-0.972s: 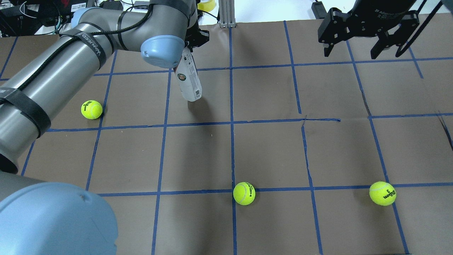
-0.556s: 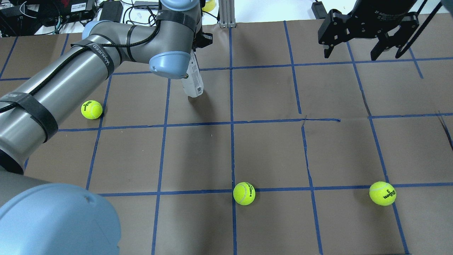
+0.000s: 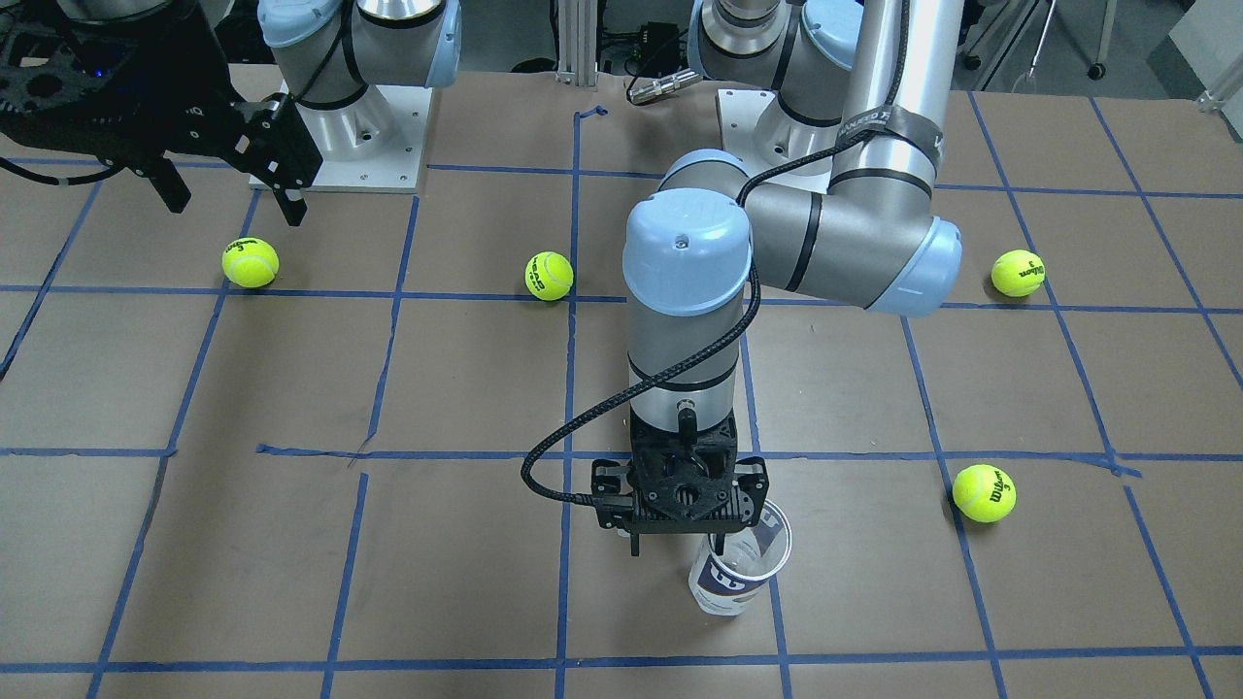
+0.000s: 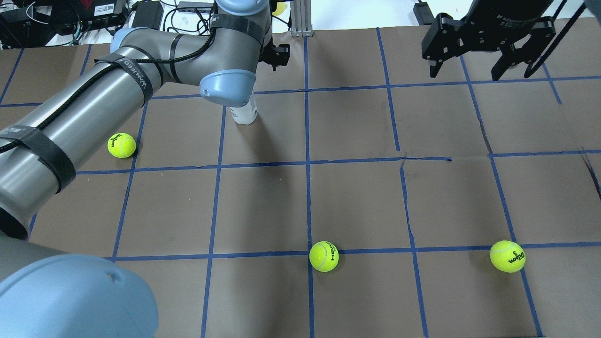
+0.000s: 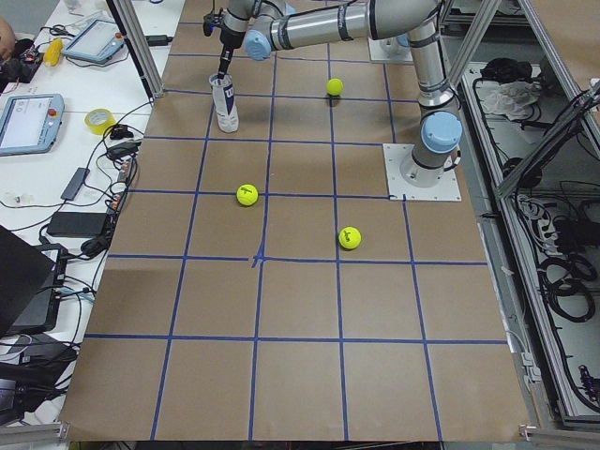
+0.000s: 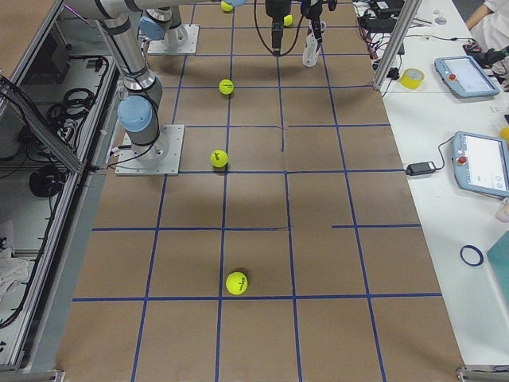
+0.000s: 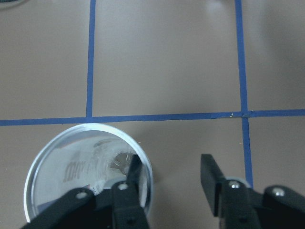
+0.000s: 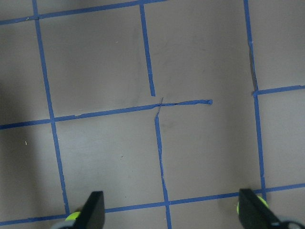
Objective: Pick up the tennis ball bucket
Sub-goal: 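Open the left gripper and raise it off the upright can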
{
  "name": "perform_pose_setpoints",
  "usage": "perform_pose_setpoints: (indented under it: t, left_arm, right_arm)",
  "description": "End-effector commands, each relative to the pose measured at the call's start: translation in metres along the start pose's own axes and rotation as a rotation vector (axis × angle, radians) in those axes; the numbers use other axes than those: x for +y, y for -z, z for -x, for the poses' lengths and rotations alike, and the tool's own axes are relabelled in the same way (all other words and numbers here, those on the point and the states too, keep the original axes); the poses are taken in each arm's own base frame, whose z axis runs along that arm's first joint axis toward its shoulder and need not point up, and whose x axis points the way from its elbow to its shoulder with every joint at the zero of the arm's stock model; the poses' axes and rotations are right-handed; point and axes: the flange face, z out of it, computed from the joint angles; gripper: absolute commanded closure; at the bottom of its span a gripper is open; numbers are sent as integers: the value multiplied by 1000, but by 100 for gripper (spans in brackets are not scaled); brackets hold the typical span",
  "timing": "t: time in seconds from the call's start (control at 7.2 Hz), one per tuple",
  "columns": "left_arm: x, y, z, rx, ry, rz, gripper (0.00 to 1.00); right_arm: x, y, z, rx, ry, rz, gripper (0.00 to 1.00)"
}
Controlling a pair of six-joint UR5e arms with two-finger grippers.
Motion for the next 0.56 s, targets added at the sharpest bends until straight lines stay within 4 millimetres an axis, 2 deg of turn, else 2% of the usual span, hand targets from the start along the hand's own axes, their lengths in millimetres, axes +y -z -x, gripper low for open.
perform_pose_setpoints:
  t: [0.0, 0.14, 0.28, 0.42]
  left_arm:
    - [-8, 62, 15, -24, -9, 103, 0]
    - [-14, 96, 31, -38, -3, 151, 0]
    - [-21, 118, 66, -55, 40, 176, 0]
    - [-26, 131, 109, -20, 105, 199, 0]
  right_arm:
    - [0, -1, 0, 0, -1, 1, 0]
    - [0, -1, 0, 0, -1, 1, 0]
    - [0, -1, 0, 0, -1, 3, 0]
    - [0, -1, 0, 0, -1, 3, 0]
